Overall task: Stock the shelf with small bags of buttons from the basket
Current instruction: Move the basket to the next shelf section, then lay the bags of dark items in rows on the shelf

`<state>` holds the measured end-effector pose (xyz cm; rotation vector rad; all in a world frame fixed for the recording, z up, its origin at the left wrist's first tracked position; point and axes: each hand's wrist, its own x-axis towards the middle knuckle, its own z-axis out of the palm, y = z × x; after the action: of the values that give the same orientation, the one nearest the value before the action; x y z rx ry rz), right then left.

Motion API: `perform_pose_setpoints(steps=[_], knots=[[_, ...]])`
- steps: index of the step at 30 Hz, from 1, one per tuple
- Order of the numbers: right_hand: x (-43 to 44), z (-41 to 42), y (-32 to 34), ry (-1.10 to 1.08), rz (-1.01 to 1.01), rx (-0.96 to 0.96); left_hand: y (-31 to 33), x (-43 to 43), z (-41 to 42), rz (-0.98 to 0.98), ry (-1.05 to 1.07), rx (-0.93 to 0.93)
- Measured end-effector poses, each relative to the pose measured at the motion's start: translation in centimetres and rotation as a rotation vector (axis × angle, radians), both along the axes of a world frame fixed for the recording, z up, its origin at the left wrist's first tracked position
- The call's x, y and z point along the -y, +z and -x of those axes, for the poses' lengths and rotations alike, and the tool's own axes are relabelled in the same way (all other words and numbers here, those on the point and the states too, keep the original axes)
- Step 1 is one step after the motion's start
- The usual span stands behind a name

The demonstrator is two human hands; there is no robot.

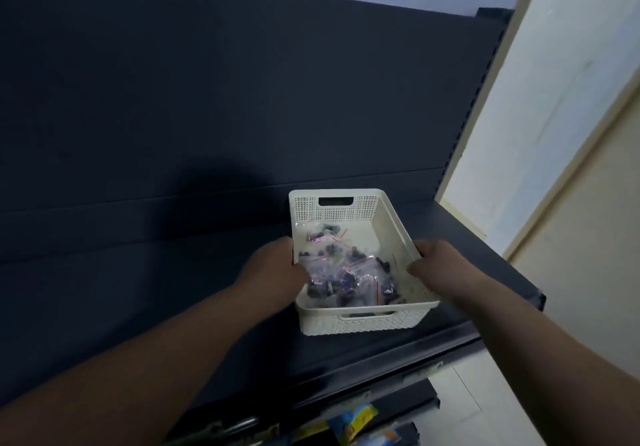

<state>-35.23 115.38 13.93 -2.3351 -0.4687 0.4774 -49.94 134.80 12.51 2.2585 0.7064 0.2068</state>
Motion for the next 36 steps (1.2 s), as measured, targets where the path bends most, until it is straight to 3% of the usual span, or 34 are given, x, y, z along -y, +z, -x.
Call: perform_pose_setpoints(steps=[4, 7, 9, 10, 12, 15, 24, 32, 36], knots=[[-0.3, -1.7, -0.7, 0.077, 0.036, -0.03, -0.6, 0.5, -0.2, 0.029, 0.058, -0.019], [-1.2, -1.7, -1.0, 0.155, 0.265, 0.358, -0.4, 0.5, -0.2, 0.012, 0.094, -0.024], [-2.6, -1.0, -0.9, 0.258, 0.234, 0.606, -0.1, 0.5, -0.2, -0.024, 0.103, -0.024], [-3.6, -0.5, -0.8, 0.33, 0.178, 0.627, 0.0, 0.5, -0.2, -0.038, 0.105, -0.016], [-5.7, 0.4, -1.1, 0.498, 0.105, 0.549, 0.2, 0.5, -0.1, -0.066, 0.098, -0.006], [-8.9, 0.8, -2.3, 0.701, 0.168, 0.466, 0.2, 0.6, 0.3, -0.115, 0.07, -0.031], [-13.6, -0.5, -4.7, 0.837, 0.364, 0.396, 0.1, -0.1, 0.7, -0.162, 0.074, -0.059], [-12.9, -2.1, -1.0, 0.616, -0.107, 0.12, 1.4, -2.0, 1.5, -0.034, 0.124, 0.053], [-13.1, -1.1, 1.3, 0.569, -0.232, 0.103, 2.8, -3.5, 1.8, 0.09, 0.139, 0.159]])
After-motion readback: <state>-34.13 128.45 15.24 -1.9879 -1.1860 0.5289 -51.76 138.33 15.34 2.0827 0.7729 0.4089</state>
